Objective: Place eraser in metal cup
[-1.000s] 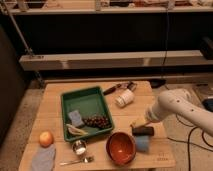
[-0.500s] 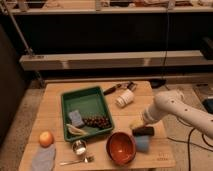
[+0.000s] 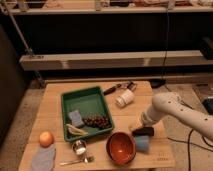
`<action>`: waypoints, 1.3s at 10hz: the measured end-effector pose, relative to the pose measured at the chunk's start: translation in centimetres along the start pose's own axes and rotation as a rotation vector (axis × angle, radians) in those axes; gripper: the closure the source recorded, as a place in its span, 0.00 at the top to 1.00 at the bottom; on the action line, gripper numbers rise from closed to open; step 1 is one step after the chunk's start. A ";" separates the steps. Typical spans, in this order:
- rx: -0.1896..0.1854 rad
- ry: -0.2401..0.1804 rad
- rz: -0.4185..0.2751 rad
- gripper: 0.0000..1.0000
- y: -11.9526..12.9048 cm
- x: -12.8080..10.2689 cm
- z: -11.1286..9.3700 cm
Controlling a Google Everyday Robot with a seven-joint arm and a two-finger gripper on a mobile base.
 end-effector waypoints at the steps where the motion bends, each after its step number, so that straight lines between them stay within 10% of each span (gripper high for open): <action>1: 0.000 -0.004 0.004 0.80 0.2 -0.1 0.1; 7: -0.004 -0.026 0.006 0.79 0.1 -0.3 1.1; 13: -0.006 -0.032 0.019 0.21 0.4 -0.5 1.0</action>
